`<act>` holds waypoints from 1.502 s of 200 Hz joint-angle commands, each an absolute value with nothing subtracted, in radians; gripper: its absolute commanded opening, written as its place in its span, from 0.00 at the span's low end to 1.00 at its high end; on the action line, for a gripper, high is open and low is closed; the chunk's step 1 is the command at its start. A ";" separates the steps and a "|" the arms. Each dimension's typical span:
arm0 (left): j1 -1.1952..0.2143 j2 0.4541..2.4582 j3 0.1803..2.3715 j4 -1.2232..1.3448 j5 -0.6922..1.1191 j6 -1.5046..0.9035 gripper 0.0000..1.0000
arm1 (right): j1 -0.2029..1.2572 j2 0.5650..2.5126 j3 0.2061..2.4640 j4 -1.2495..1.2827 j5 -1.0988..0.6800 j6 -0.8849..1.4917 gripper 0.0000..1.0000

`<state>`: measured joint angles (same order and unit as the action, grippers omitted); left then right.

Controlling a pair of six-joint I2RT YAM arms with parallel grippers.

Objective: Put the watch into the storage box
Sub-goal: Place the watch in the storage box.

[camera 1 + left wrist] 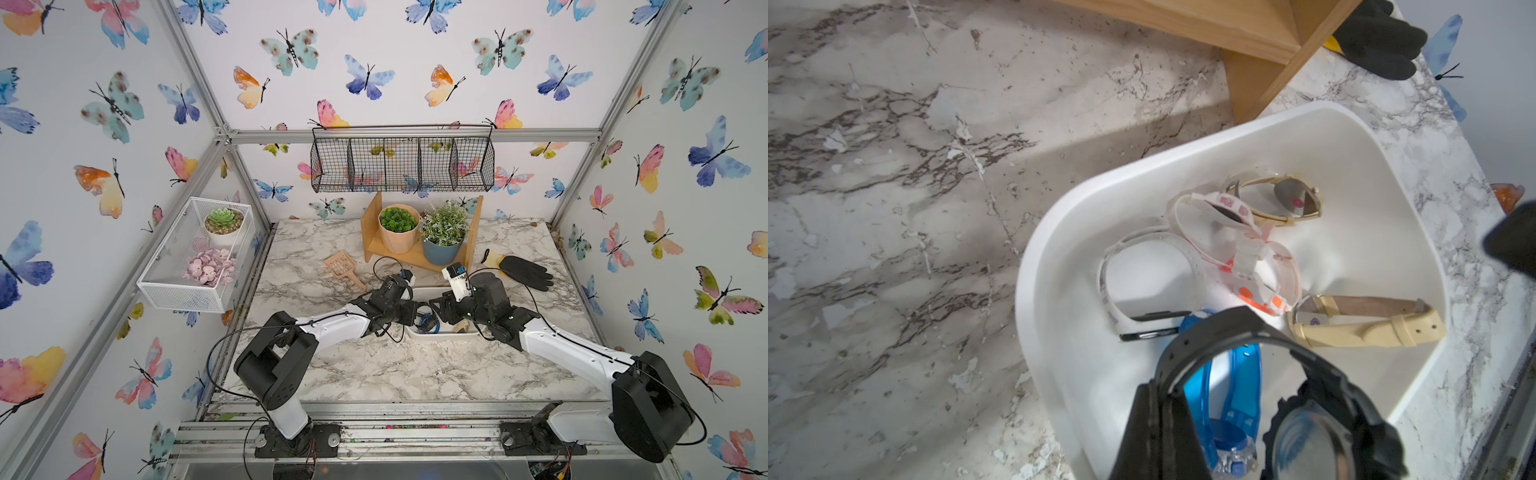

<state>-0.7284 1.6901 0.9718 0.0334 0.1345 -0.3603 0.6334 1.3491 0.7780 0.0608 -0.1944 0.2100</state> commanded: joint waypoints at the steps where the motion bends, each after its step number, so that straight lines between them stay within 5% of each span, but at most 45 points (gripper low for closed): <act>1: -0.724 1.716 1.002 0.035 0.106 -0.360 0.00 | 0.627 1.360 0.796 0.040 -0.203 0.222 0.58; 28: -0.721 1.733 1.017 0.032 0.103 -0.359 0.00 | 0.627 1.374 0.804 0.034 -0.213 0.208 0.59; 150: -0.719 1.686 1.009 0.018 0.073 -0.354 0.38 | 0.627 1.402 0.838 0.018 -0.235 0.174 0.59; 251: -0.680 1.346 0.852 0.074 -0.007 -0.335 0.43 | 0.551 1.303 0.800 0.066 -0.199 0.199 0.64; 300: -0.534 1.097 0.727 0.046 -0.053 -0.302 0.44 | 0.498 1.199 0.745 0.085 -0.042 0.178 0.70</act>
